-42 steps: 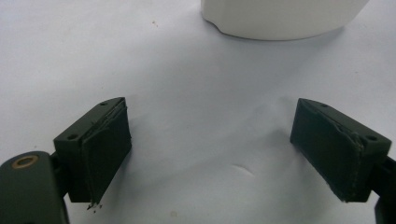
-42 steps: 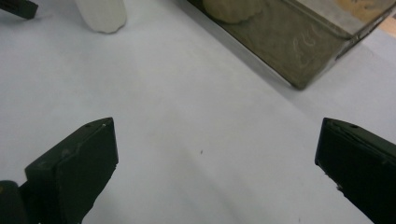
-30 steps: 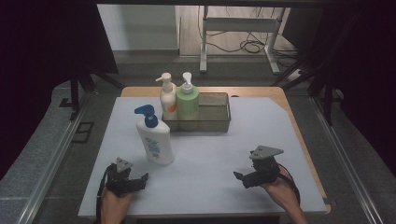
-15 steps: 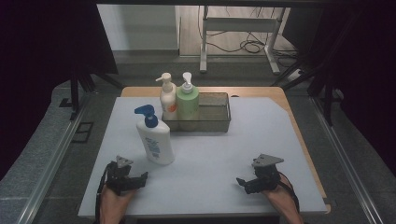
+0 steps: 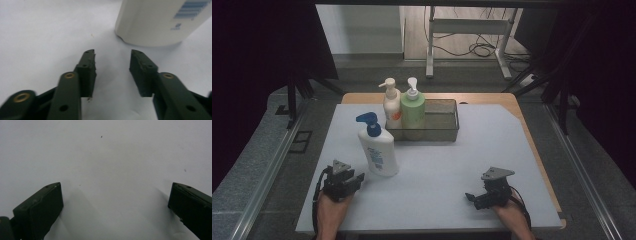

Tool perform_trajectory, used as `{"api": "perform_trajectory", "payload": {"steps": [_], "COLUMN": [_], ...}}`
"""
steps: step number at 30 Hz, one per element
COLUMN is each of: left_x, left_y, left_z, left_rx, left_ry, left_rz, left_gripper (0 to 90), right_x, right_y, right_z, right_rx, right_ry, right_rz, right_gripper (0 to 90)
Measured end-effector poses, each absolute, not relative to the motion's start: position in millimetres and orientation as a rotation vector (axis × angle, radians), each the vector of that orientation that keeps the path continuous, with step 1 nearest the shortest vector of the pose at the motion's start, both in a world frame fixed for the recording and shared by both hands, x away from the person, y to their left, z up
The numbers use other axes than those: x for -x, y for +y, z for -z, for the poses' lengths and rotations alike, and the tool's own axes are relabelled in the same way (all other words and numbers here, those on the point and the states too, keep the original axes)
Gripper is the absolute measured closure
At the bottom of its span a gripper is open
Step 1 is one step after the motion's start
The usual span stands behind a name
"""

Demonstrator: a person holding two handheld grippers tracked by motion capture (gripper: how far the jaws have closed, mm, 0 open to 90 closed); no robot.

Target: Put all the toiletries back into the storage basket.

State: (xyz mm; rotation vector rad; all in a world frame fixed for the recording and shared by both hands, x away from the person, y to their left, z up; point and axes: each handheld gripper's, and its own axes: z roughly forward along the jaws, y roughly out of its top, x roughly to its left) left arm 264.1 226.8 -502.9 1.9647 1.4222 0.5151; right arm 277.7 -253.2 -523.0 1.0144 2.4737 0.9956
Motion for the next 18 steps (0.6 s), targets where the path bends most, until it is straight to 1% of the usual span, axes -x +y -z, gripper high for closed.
{"api": "perform_trajectory", "payload": {"steps": [7,9,18], "left_x": [-279.7,-284.2,-301.9], "left_y": [225.7,226.6,226.2], "left_z": [498.8,498.4,499.1], "left_rx": [-1.969,-1.976,-1.96], "left_ry": [1.392,1.385,1.389], "left_rz": [-0.506,-0.511,-0.528], "left_gripper": [82.9,87.9,89.1], "right_x": [-277.6,-277.6,-277.5], "right_y": [-253.4,-253.4,-253.5], "right_z": [523.3,523.3,523.4], "right_rx": [-1.012,-1.013,-1.012], "right_ry": [2.472,2.472,2.471], "right_rz": [-0.998,-0.998,-1.0], "right_gripper": [0.0,0.0,0.0]}}
